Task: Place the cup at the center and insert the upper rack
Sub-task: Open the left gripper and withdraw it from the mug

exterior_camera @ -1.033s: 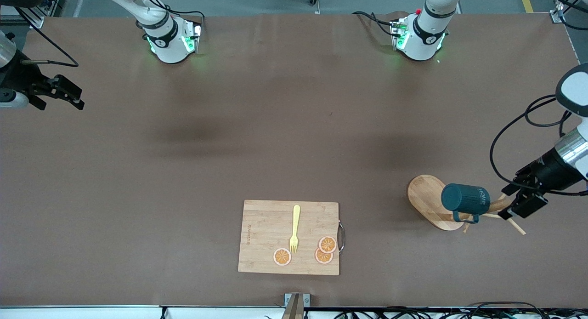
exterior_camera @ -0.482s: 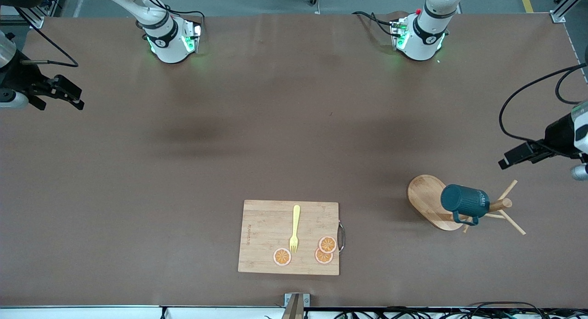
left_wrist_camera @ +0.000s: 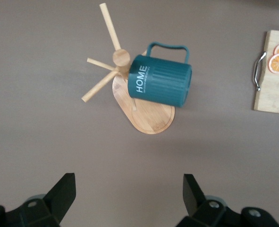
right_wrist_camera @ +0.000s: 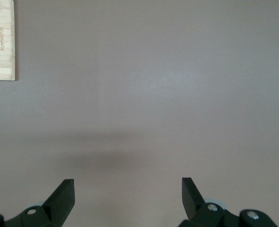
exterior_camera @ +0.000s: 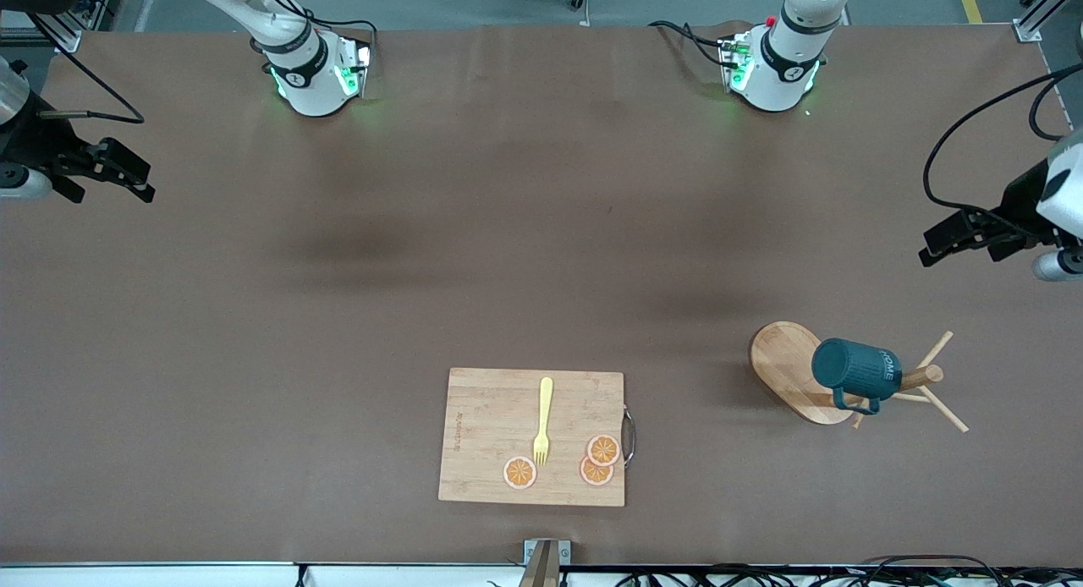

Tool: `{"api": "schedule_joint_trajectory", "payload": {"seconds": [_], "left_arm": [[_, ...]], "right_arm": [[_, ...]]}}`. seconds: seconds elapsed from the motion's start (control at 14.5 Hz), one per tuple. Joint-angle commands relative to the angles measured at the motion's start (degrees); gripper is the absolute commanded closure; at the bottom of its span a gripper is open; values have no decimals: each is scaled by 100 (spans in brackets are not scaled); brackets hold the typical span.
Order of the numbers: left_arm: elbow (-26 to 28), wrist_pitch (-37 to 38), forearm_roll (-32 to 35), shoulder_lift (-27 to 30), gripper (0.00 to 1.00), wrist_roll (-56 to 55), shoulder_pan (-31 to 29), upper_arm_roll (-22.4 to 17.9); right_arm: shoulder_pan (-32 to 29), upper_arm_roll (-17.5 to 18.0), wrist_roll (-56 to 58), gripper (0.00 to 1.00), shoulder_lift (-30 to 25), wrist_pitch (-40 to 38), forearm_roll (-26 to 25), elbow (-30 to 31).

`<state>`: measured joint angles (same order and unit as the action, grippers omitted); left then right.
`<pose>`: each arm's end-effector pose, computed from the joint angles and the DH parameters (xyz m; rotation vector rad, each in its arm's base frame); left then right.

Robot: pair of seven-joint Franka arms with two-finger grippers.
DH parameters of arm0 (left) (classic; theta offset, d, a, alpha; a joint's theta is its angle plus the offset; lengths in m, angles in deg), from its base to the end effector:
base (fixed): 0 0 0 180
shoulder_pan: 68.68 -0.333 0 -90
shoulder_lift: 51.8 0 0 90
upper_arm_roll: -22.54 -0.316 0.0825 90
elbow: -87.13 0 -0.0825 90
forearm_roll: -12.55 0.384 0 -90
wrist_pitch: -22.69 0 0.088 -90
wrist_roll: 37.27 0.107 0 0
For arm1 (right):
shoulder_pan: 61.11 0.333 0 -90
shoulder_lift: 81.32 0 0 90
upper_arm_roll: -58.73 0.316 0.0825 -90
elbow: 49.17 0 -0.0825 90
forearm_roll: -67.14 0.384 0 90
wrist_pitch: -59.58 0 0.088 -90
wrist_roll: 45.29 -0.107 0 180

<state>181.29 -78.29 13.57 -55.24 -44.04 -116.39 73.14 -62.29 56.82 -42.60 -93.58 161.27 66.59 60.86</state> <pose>0.5816 -0.0155 0.5853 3.1020 0.1052 0.1215 0.4994 -0.0292 0.5883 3.1340 -0.0076 0.1068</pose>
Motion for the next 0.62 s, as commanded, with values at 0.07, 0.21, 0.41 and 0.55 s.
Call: {"api": "schedule_joint_trajectory", "payload": {"seconds": [0.07,0.21,0.41,0.55], "left_arm": [[-258,394,-23,159,0,80,1513,-1354],[-346,413,-23,203,0,71,2673,-2471],[-574,404,-206,185,0,80,3678,-3493],[-627,404,-462,177,0,88,4030,-3880]], "right_arm": [[-93,50,21,0,-162,88,20,168],[-93,50,30,0,-162,88,20,168],[-84,50,30,0,-162,88,20,150],[-67,59,39,0,-162,88,20,150]]}}
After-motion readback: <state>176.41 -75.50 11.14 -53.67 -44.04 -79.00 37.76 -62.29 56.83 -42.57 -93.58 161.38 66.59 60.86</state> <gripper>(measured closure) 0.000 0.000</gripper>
